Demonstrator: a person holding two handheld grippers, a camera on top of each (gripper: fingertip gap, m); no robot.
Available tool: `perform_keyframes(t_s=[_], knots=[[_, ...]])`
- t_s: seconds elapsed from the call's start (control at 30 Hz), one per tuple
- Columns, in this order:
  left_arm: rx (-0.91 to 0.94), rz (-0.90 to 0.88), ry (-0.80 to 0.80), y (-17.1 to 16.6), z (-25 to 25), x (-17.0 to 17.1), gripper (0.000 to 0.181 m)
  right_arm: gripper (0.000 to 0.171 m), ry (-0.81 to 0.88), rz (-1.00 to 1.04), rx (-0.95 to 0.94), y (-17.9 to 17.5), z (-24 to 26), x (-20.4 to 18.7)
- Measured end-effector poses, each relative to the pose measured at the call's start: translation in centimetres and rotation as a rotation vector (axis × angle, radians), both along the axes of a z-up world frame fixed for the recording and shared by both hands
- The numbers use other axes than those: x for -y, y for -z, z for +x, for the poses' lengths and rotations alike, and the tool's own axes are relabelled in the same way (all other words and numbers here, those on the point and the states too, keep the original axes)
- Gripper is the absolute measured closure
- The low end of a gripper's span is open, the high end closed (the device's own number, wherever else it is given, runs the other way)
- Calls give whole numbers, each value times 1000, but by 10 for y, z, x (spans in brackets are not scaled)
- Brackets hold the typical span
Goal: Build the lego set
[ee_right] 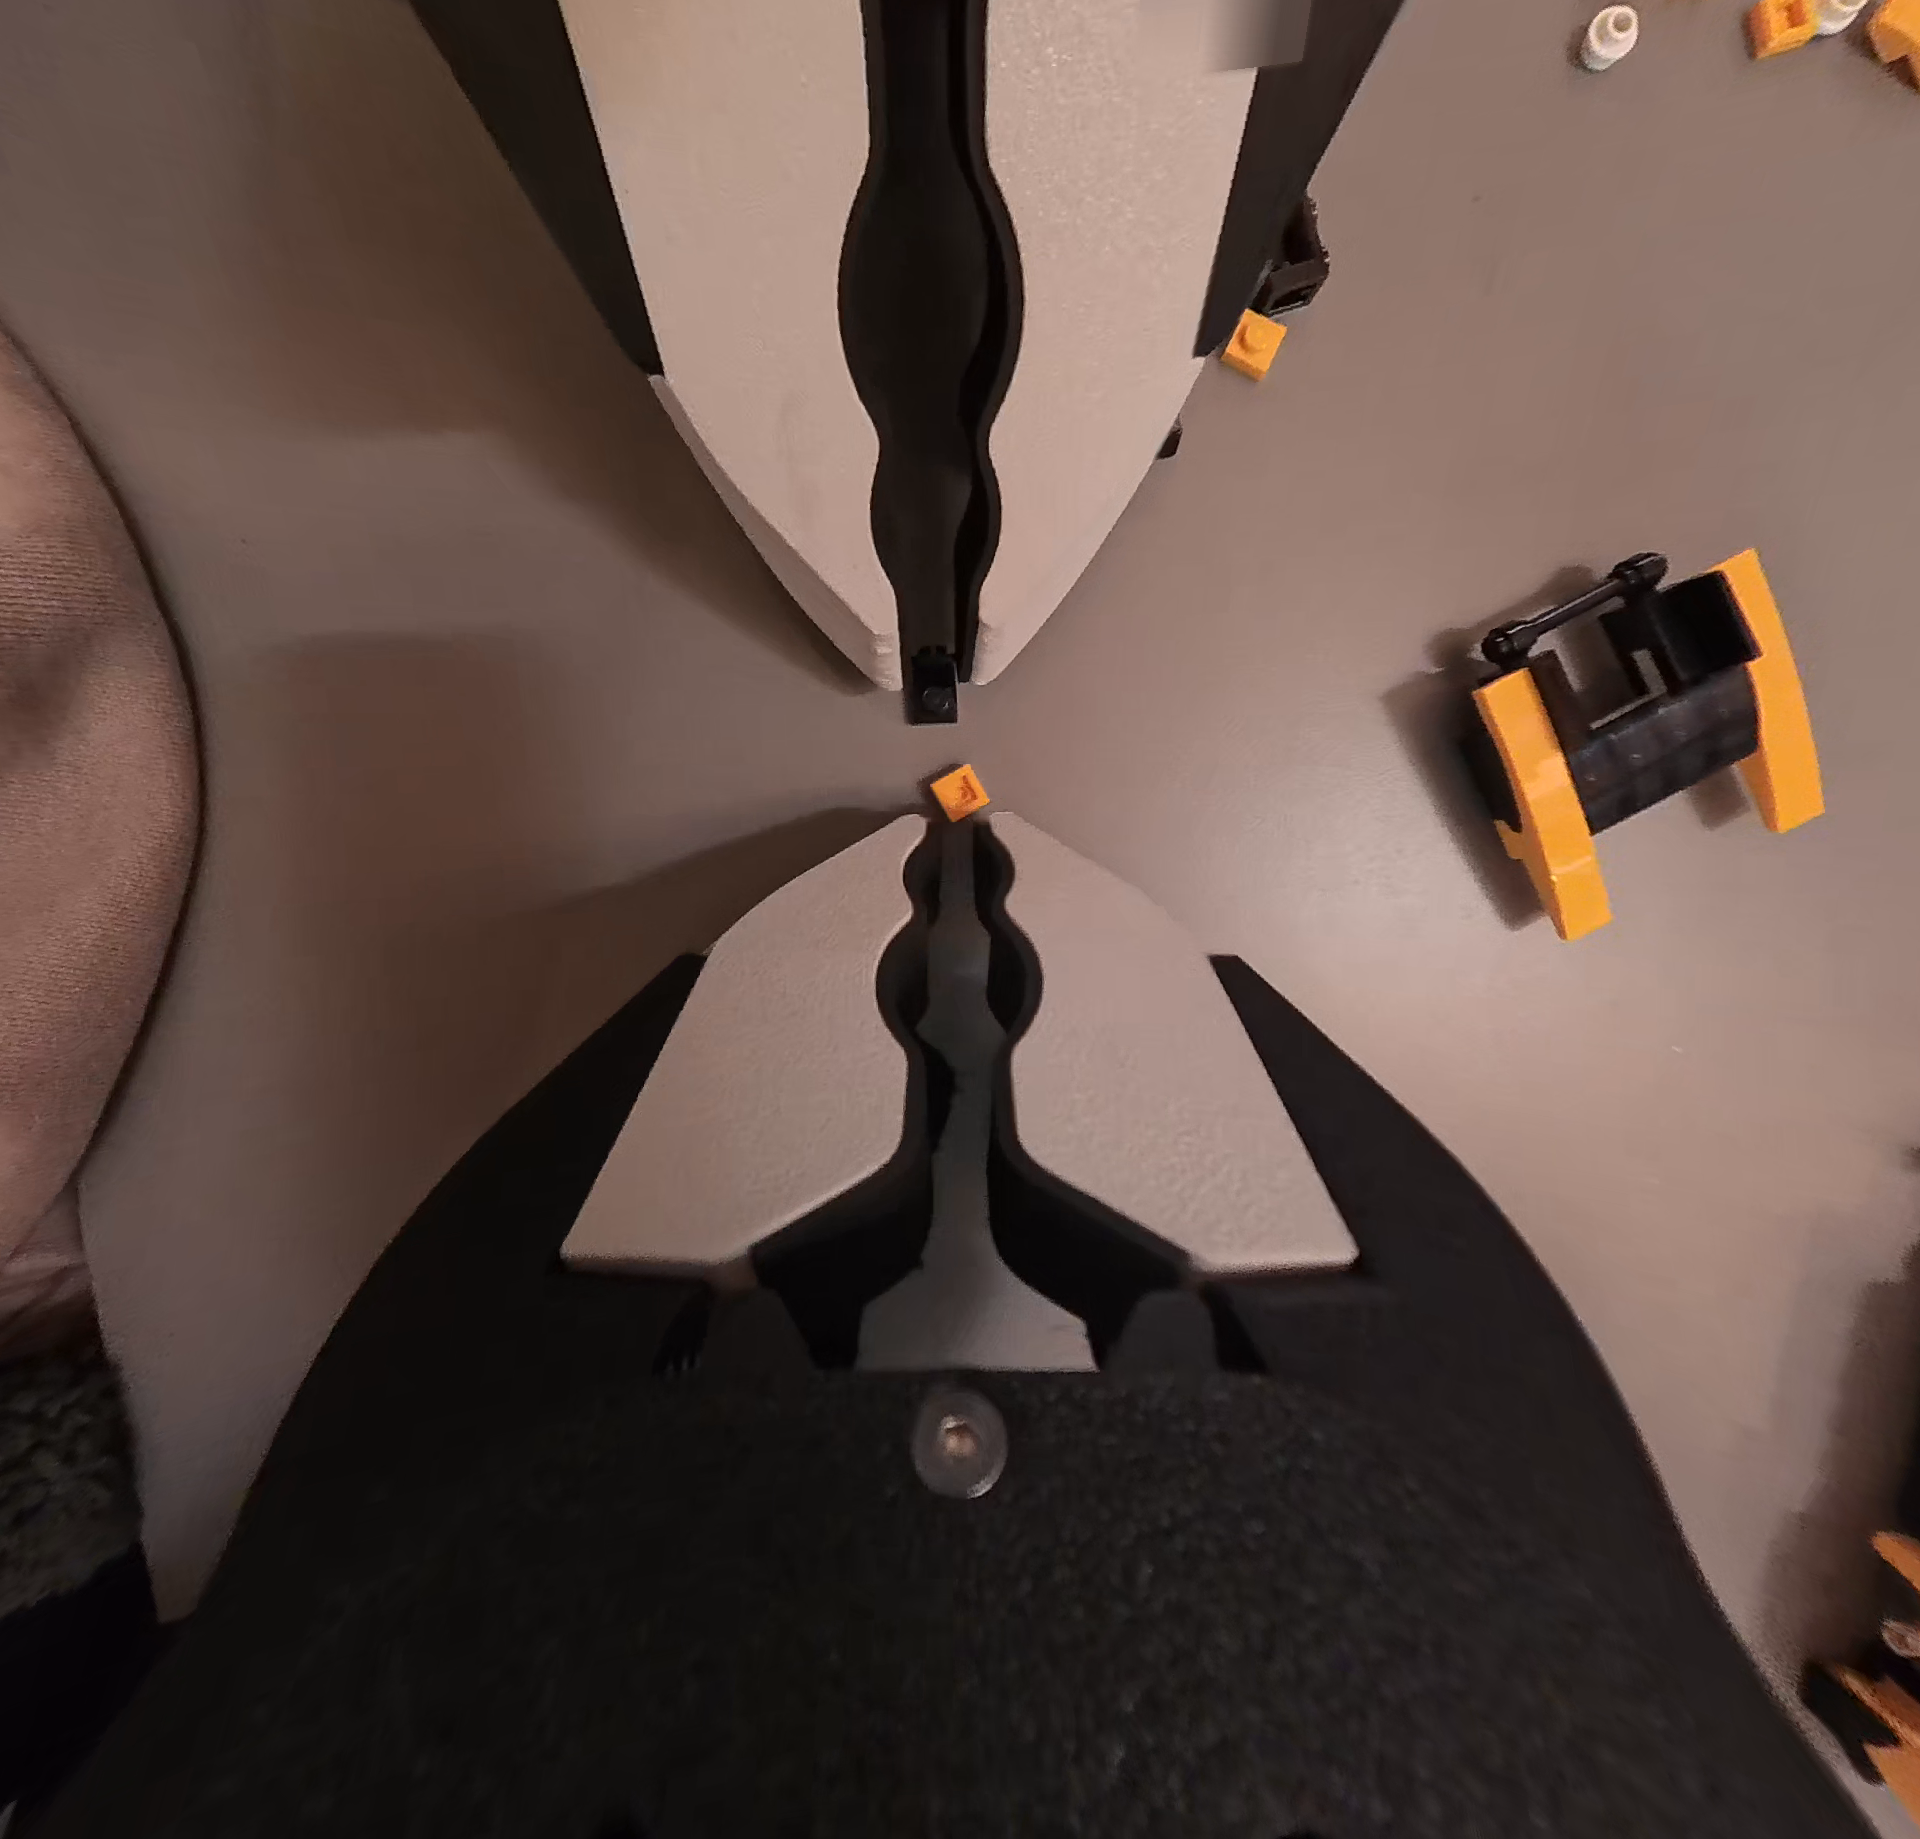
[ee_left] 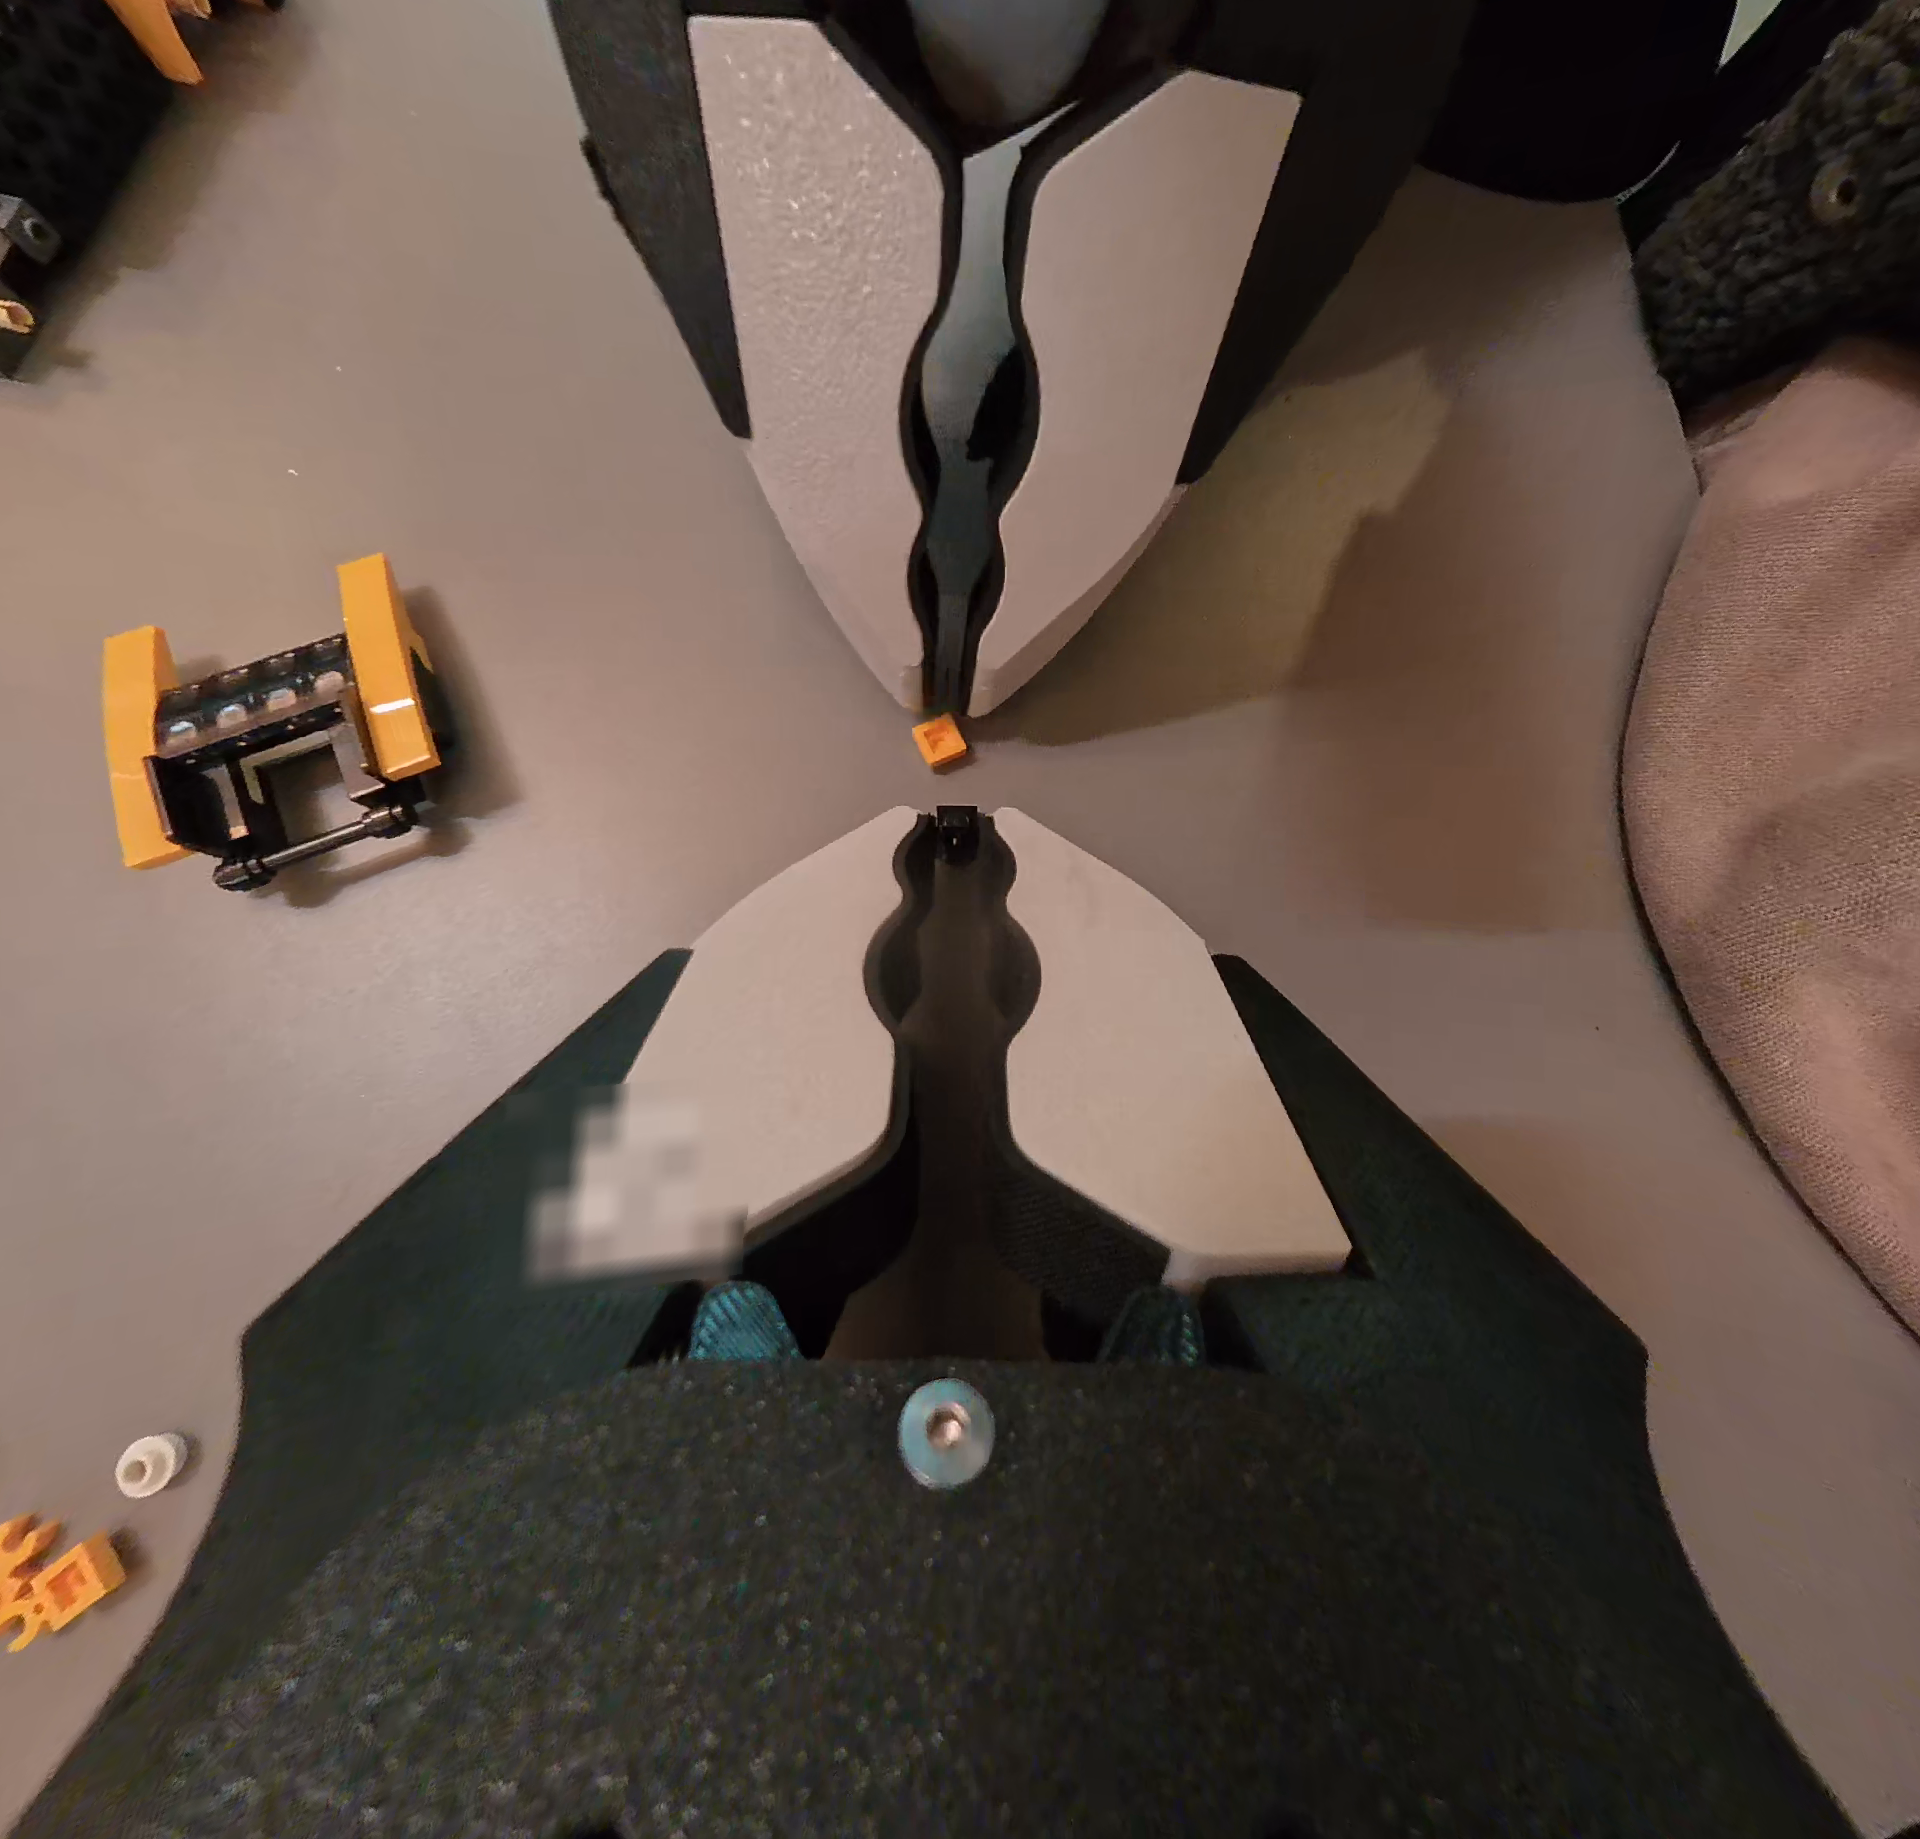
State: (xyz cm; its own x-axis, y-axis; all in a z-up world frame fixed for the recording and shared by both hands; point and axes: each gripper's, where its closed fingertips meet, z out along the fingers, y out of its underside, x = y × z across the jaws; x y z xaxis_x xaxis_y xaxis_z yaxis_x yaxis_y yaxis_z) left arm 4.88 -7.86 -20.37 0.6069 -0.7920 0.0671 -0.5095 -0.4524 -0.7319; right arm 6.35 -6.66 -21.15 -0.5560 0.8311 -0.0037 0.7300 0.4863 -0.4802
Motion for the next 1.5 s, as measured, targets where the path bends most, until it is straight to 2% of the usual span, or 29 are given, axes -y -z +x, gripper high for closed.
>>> perform_keyframes(t_s=[0.17, 0.4, 0.7, 1.1, 1.5], knots=[[4, -2, -7, 0, 2, -1, 173, 154, -61, -19, -30, 2, 2, -1], [17, -20, -52, 0, 5, -5, 173, 152, -147, -77, -40, 3, -1, 1], [11, -14, -66, 1, 8, -8, 173, 163, -150, -74, -40, 3, -1, 1], [30, 46, -62, -7, 12, -12, 174, 163, -152, 56, 54, 3, 9, -5], [15, 34, -59, 0, 14, -12, 174, 164, -142, 7, -15, -6, 1, 1]])
